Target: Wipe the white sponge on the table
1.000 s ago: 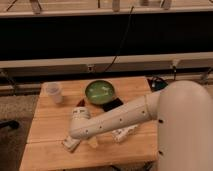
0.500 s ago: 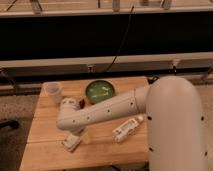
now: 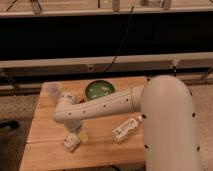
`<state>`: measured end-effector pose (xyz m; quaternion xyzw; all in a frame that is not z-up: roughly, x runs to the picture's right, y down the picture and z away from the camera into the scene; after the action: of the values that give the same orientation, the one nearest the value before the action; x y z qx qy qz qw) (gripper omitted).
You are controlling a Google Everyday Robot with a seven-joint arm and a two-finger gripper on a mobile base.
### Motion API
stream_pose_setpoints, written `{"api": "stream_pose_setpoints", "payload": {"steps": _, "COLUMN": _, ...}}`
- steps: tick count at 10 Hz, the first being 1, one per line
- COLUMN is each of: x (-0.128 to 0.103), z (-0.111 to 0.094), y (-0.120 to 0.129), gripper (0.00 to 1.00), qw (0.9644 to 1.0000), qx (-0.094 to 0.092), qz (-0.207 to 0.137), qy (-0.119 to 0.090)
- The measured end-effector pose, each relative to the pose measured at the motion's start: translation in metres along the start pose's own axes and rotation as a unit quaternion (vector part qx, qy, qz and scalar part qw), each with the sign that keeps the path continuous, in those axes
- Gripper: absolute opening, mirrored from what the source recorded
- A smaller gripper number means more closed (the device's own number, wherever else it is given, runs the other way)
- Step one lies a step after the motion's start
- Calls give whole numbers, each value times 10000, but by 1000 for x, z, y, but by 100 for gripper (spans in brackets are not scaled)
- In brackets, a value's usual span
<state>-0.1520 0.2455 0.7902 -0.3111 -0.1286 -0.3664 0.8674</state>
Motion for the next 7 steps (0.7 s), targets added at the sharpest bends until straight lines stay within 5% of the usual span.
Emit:
{"api": "stream_pose_setpoints", "payload": {"steps": 3, "x": -5, "z": 17, "y": 1, "gripper": 80, "qw": 9996, "qx": -20, "qz": -75, "qy": -262}}
{"api": "stream_pose_setpoints", "payload": {"steps": 7, "x": -6, "z": 23, "y": 5, "gripper": 45, "qw": 9991, "qx": 111, "qz": -108, "qy": -406}}
